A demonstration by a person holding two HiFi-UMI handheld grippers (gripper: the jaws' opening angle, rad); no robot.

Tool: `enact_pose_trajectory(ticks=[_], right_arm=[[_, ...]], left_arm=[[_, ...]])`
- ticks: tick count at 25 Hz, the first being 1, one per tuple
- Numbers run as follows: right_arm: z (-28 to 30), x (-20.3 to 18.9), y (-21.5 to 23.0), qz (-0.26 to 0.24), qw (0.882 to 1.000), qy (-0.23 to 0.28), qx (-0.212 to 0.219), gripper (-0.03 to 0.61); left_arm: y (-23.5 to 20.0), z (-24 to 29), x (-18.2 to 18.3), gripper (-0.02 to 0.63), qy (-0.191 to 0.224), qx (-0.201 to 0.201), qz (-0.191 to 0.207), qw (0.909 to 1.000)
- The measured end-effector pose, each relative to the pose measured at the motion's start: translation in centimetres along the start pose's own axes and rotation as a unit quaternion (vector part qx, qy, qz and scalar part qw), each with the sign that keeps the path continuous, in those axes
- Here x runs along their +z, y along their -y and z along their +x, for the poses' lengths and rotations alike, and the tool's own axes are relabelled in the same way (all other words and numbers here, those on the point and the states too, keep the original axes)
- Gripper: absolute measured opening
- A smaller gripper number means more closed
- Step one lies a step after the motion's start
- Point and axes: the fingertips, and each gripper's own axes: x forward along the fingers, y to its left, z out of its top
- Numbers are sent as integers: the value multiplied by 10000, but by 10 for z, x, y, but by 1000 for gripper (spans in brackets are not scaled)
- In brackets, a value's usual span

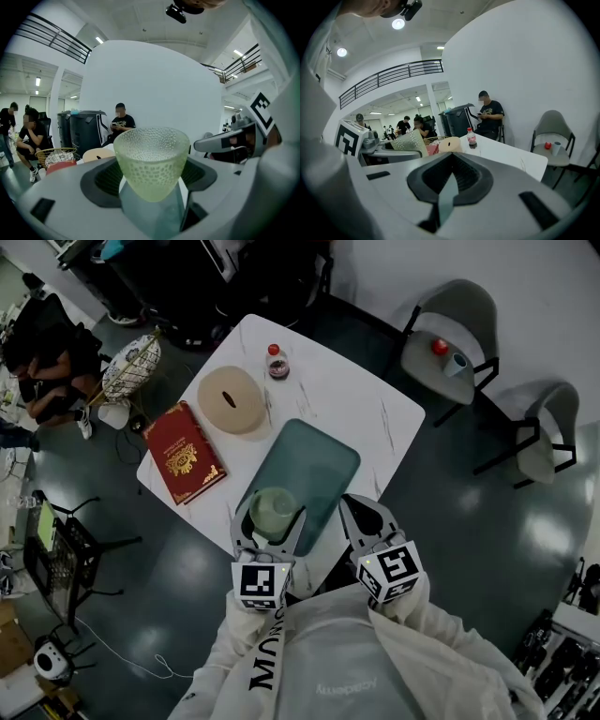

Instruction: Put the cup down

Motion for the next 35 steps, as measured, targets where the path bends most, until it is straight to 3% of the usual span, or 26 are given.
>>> enact_pose_trajectory(ticks=[12, 35], right_arm=[[33, -3, 46, 39, 9997, -209, 69, 5], [50, -2, 115, 273, 9983, -225, -463, 5]], left_arm=[[-16, 58, -19, 383, -279, 244, -16, 9993], [-55, 161, -65, 383, -464, 514, 111, 9975]])
